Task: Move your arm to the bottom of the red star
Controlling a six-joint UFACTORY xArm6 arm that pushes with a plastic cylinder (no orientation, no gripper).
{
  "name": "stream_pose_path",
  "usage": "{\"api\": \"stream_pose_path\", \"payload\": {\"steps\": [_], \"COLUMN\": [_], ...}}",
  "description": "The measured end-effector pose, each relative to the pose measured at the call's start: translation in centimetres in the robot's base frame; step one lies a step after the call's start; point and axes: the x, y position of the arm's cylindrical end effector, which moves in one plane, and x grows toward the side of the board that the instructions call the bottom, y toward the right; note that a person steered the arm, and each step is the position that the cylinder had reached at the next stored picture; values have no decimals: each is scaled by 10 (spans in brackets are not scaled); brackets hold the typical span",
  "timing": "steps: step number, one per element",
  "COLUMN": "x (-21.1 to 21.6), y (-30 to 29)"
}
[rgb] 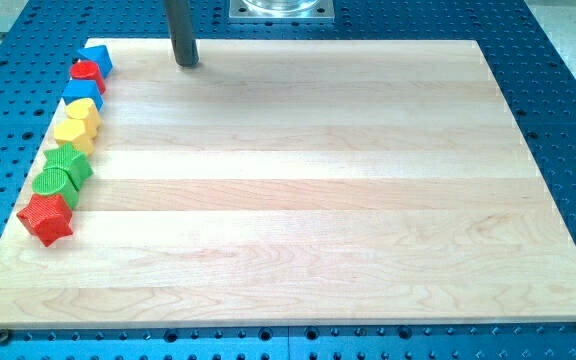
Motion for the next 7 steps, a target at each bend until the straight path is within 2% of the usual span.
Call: {"api": "stream_pose_path", "payload": {"steps": [4, 5, 7], "x": [-8, 34, 83], "y": [-19, -14, 32]}}
